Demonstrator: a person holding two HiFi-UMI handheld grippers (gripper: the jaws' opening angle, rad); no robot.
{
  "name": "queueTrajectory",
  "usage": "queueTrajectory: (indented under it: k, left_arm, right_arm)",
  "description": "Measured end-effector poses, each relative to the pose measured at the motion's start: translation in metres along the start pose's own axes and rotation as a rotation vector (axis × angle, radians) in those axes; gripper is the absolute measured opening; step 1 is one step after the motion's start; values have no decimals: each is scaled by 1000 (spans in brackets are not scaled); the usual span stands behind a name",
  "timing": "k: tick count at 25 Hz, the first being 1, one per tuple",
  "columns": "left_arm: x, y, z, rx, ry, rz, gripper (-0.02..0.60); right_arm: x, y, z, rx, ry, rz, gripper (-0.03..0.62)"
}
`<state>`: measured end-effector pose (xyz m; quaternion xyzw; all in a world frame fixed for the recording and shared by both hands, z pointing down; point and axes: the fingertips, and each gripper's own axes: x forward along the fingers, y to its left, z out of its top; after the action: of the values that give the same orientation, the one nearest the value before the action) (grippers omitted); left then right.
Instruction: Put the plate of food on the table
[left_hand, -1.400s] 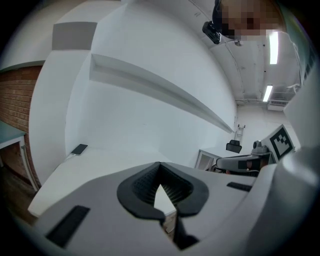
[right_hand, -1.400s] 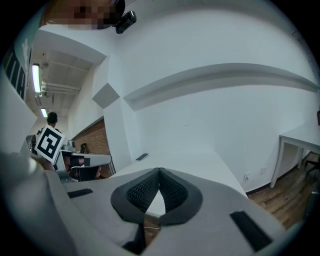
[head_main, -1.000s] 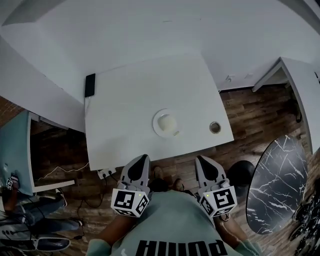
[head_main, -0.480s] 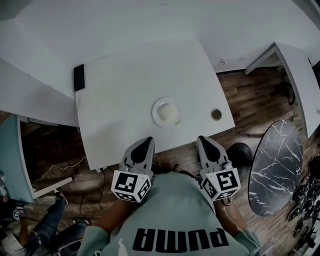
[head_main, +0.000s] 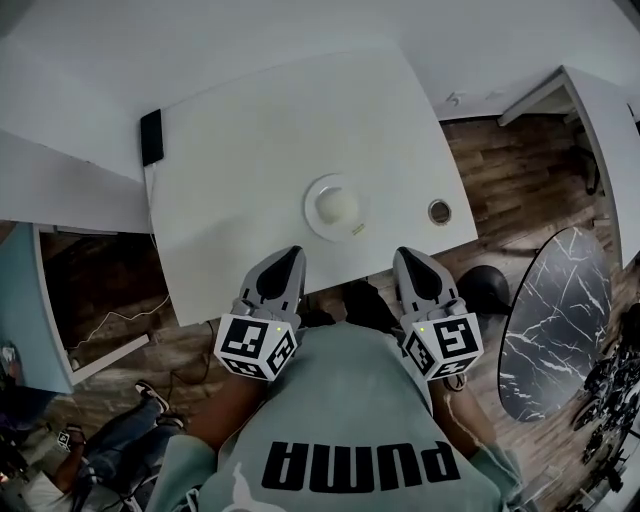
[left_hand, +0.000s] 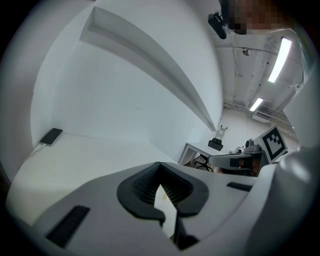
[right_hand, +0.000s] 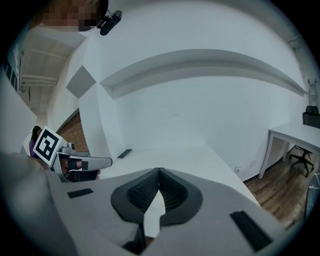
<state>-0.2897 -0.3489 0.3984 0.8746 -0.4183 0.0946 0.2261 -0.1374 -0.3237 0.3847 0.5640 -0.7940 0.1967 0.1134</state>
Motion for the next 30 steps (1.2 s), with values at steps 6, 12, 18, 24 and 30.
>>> queueTrajectory:
  k: [6, 12, 18, 24, 30]
  left_arm:
    - [19, 12, -5, -61, 34, 34, 5]
    - [43, 38, -23, -167, 103, 73, 5]
    - [65, 56, -38, -216, 166, 96, 6]
    - [87, 65, -47, -254, 226, 65, 36]
    - [103, 75, -66, -291, 302, 63, 64]
  right_arm:
    - [28, -15, -7, 35, 55, 52, 6]
    - [63, -33, -23, 112, 144, 84, 6]
    - [92, -42, -40, 153, 239, 121, 6]
    - [115, -46, -62, 242, 331, 159, 8]
    - [128, -55, -84, 310, 412, 153, 9]
